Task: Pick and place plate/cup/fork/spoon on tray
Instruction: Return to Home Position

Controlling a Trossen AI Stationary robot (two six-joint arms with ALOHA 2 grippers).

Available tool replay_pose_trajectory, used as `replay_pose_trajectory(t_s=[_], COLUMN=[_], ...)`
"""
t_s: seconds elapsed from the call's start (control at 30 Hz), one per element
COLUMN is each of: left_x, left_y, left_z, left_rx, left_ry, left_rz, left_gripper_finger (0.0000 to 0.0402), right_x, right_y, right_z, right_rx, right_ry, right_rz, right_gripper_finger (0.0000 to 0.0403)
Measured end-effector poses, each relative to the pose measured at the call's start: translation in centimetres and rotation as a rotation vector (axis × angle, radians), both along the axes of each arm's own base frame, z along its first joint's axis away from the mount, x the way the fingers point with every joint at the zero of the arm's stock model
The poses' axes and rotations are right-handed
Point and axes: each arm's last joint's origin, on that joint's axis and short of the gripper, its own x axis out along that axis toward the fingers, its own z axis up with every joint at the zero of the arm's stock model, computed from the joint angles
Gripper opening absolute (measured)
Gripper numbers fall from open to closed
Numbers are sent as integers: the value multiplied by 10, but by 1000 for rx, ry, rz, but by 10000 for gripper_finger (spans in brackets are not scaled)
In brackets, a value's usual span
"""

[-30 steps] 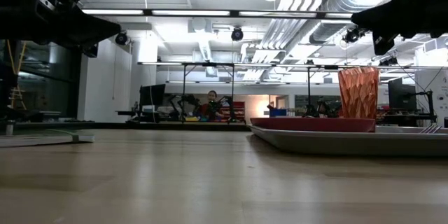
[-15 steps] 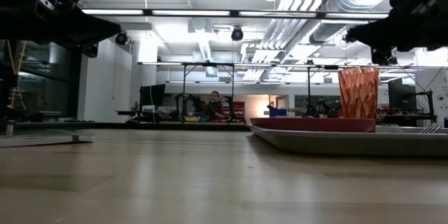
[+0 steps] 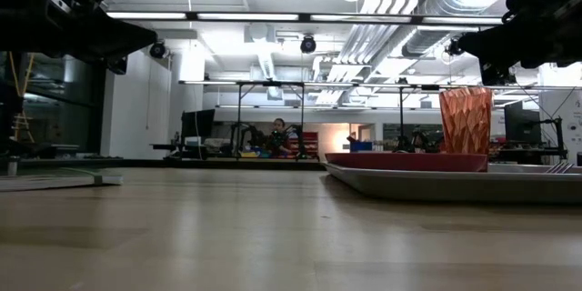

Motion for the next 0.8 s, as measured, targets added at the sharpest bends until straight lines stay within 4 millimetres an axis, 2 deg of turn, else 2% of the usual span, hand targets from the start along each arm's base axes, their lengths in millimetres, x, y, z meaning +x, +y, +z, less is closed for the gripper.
replay_pose_trajectory(t_s=[0.3, 0.8], left_x=[-6, -7], left_y=[0, 0], left_z=[8, 8], left_rx=[3, 3], left_ry=[-92, -97], left_rz=[0, 0], left_gripper_finger=[0, 0], right_x=[0, 0], right_y=[0, 0], right_z=[0, 0], right_rx=[0, 0], right_ry=[0, 0], right_rz=[0, -1], right_gripper_finger=[0, 0])
